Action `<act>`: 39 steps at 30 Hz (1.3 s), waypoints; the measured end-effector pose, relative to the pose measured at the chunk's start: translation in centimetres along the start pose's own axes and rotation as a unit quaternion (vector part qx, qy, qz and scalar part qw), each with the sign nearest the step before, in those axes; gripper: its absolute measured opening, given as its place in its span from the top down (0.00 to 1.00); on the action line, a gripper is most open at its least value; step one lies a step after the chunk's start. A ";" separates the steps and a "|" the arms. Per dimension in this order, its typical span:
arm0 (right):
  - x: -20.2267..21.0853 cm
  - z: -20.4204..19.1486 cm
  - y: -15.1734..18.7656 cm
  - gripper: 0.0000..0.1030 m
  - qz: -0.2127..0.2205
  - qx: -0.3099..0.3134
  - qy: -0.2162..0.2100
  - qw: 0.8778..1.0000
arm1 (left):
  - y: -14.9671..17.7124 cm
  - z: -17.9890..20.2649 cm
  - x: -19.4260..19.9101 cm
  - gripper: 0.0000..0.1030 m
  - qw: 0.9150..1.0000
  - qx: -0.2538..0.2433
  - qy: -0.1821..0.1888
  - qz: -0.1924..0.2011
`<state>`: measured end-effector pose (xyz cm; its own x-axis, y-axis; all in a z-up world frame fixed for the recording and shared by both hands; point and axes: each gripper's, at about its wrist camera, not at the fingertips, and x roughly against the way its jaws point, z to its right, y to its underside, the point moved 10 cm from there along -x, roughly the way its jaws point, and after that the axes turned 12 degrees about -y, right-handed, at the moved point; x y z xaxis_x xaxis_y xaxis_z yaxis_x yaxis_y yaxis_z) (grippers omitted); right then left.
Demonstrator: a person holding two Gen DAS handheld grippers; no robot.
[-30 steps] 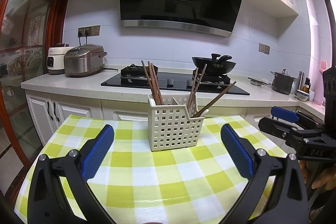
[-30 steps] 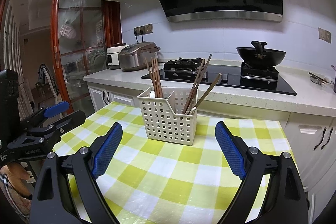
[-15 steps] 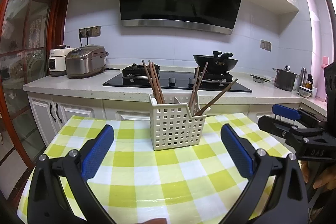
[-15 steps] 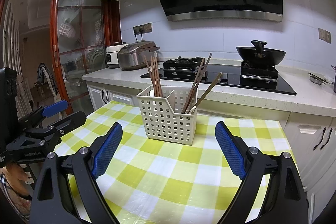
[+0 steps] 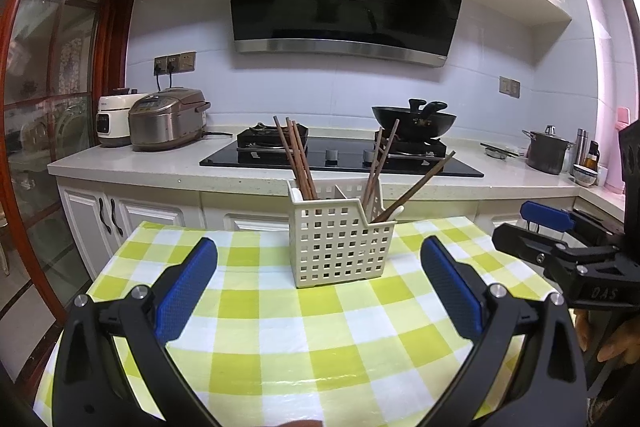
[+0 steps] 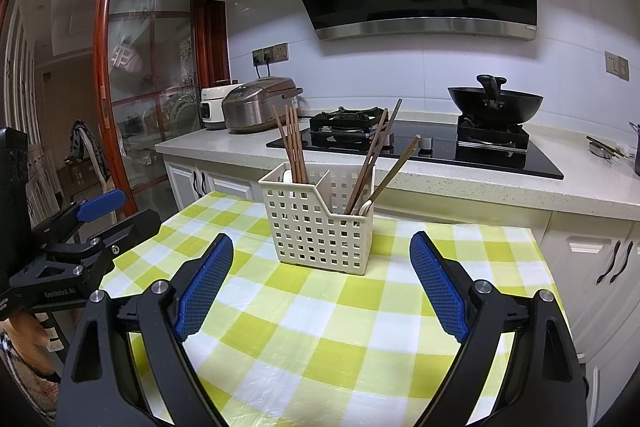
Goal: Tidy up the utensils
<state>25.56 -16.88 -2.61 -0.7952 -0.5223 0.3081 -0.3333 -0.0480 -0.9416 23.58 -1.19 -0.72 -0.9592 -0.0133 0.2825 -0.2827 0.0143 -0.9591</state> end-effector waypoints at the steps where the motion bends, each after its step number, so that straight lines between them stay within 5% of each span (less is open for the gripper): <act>1: 0.0 0.0 0.0 0.18 0.000 0.000 -0.001 1.000 | 0.0 0.0 0.0 0.04 1.000 -0.001 -0.001 0.000; 39: 0.0 0.0 0.7 0.18 -0.002 -0.002 -0.001 1.000 | 0.1 0.7 0.5 0.04 1.000 0.003 0.018 0.000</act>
<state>25.33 -16.87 -3.26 -0.7927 -0.5239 0.3117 -0.3385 -0.0470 -0.9398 23.04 -1.94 -0.68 -0.9590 0.0230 0.2823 -0.2822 0.0091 -0.9593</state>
